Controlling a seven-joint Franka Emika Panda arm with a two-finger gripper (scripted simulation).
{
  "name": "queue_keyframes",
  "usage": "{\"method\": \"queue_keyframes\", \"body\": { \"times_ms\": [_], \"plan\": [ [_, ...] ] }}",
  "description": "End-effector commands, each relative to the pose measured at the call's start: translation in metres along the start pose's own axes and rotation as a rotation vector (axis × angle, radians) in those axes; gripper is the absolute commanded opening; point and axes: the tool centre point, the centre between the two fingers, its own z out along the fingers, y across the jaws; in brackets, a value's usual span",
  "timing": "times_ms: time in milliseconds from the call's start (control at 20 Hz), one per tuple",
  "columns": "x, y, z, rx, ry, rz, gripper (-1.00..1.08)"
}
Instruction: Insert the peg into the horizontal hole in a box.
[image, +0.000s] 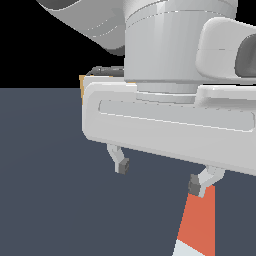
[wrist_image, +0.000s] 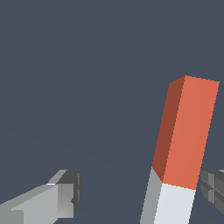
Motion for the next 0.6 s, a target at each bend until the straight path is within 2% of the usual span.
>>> {"method": "queue_keyframes", "body": {
  "times_ms": [0,300,550],
  "plan": [
    [-0.025,0.015,0.007,-0.010,0.004,0.062,1.00],
    [-0.067,0.035,0.018,-0.025,0.011,0.162,1.00],
    [-0.081,0.040,0.021,-0.030,0.014,0.196,1.00]
  ]
}}
